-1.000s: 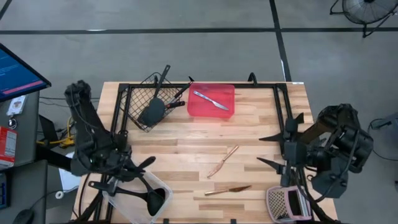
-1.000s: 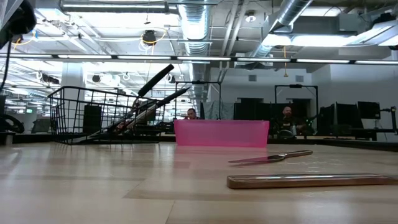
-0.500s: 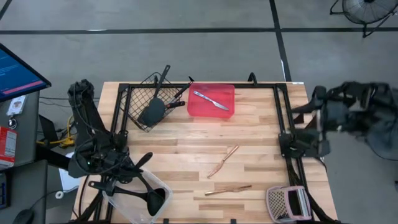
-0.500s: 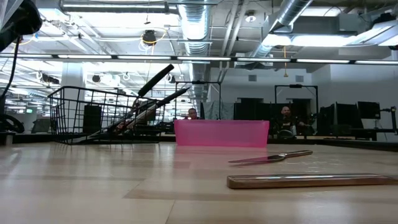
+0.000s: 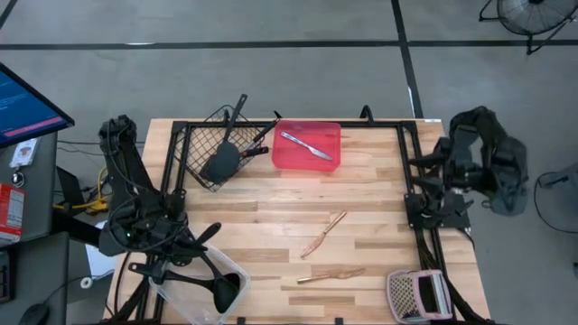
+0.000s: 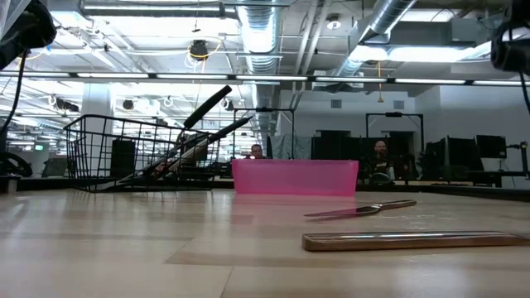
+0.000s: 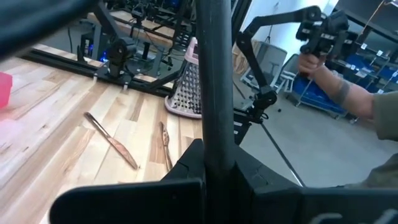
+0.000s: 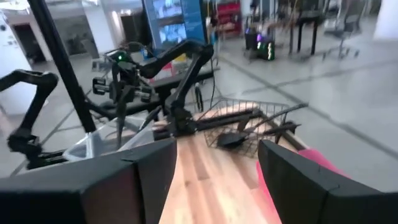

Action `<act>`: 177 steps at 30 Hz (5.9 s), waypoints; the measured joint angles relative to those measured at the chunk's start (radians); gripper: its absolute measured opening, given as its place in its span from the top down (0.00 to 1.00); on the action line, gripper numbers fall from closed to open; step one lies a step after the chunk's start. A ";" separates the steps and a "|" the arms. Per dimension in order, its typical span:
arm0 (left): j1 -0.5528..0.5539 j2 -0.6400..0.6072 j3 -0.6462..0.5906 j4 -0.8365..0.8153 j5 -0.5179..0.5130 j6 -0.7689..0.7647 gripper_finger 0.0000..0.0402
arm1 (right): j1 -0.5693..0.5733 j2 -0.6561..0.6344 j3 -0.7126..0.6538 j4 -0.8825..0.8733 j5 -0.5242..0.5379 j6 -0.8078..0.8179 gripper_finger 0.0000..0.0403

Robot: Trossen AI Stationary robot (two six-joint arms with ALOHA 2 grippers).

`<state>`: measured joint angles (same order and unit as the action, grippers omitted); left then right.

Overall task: Pick & Place Kitchen Items
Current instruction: Put the slotted spatula into the white bin, then put the gold table knife into the red bin

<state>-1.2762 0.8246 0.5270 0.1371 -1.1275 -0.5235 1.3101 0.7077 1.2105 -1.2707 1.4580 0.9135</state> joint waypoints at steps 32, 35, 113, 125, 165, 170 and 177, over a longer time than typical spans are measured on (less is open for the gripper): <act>0.002 -0.149 0.001 0.030 0.063 0.097 0.98 | 0.293 0.069 -0.138 0.391 0.114 -0.240 0.93; 0.002 -0.096 0.001 0.026 0.061 0.128 0.98 | 0.269 0.077 -0.138 0.390 0.114 -0.230 0.97; 0.122 0.187 0.014 0.103 0.008 0.024 0.50 | 0.073 0.132 -0.137 0.389 0.110 -0.040 0.87; 0.123 -0.095 0.146 0.121 -0.005 0.305 0.38 | -0.370 0.218 -0.137 0.552 -0.292 -0.177 0.63; 0.123 -0.200 0.146 0.113 -0.051 0.336 0.41 | -1.061 1.184 -0.128 0.604 -1.263 -1.080 0.53; 0.123 -0.200 0.146 0.113 -0.051 0.336 0.41 | -1.057 1.192 -0.128 0.606 -1.245 -1.074 0.70; 0.122 -0.200 0.146 0.113 -0.051 0.336 0.41 | -1.086 1.180 -0.132 0.677 -1.325 -1.062 0.96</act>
<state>-1.1538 0.6243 0.6731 0.2501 -1.1782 -0.1871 0.2237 1.8874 1.0788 -0.5936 0.1331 -0.1489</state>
